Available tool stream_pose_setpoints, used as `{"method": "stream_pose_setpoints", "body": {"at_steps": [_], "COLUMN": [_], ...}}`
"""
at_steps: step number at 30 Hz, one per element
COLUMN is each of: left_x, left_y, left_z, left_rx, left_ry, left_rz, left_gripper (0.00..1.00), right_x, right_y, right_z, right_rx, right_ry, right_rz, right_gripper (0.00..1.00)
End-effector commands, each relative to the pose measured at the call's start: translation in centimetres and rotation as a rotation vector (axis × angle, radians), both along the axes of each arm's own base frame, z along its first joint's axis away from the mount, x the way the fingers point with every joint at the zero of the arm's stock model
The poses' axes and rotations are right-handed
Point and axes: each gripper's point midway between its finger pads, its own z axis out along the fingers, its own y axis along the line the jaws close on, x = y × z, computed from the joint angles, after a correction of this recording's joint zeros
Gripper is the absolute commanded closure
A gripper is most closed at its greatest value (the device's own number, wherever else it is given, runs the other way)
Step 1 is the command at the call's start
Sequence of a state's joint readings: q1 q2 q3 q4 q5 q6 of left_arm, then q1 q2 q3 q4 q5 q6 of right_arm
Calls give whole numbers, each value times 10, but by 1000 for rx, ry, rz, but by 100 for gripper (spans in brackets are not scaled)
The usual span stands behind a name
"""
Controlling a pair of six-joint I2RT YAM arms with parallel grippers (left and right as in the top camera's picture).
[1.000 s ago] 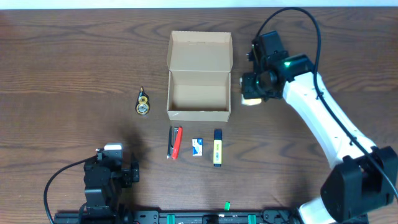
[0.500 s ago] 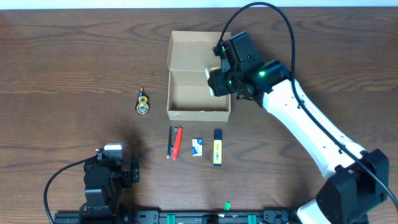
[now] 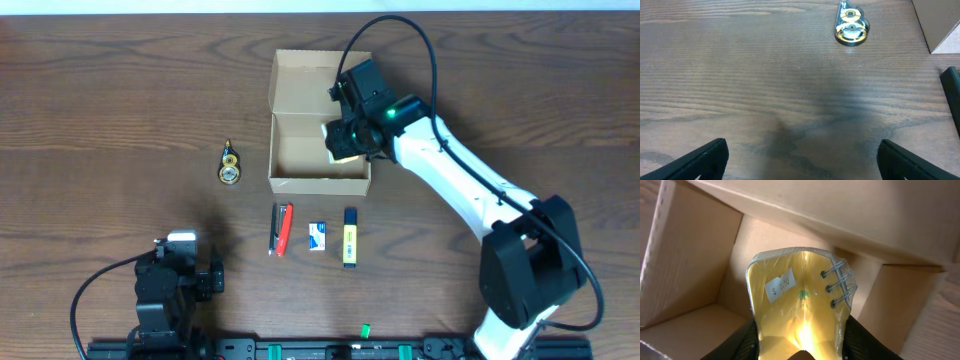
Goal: Pack container
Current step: 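Carry the sticky-note pad left and release it into the box, then move the right gripper to the yellow highlighter in front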
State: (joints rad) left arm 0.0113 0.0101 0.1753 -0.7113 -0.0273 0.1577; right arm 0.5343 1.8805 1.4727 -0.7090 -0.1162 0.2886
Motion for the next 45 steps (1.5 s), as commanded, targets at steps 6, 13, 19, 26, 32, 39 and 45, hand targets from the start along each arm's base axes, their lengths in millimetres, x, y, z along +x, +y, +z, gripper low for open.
{"method": "stream_pose_setpoints", "body": {"at_steps": [6, 13, 19, 26, 32, 39, 45], "left_x": [-1, -1, -1, -1, -1, -1, -1], "left_y": [1, 1, 1, 1, 1, 1, 1], "left_z": [-7, -7, -7, -7, -7, -7, -7], "left_rx": [8, 8, 8, 8, 8, 8, 8], "left_ry": [16, 16, 16, 16, 16, 16, 16], "left_rz": [2, 2, 2, 2, 2, 2, 2], "left_gripper": [4, 4, 4, 4, 4, 4, 4], "right_x": [0, 2, 2, 2, 2, 5, 11], "right_y": [8, 7, 7, 7, 7, 10, 26], "right_z": [-1, 0, 0, 0, 0, 3, 31], "right_rx": [-1, -5, -5, -5, -10, -2, 66], "right_ry": [1, -8, -9, -8, -13, -34, -71], "right_rz": [2, 1, 2, 2, 16, 27, 77], "right_gripper": [50, 34, 24, 18, 5, 3, 4]}}
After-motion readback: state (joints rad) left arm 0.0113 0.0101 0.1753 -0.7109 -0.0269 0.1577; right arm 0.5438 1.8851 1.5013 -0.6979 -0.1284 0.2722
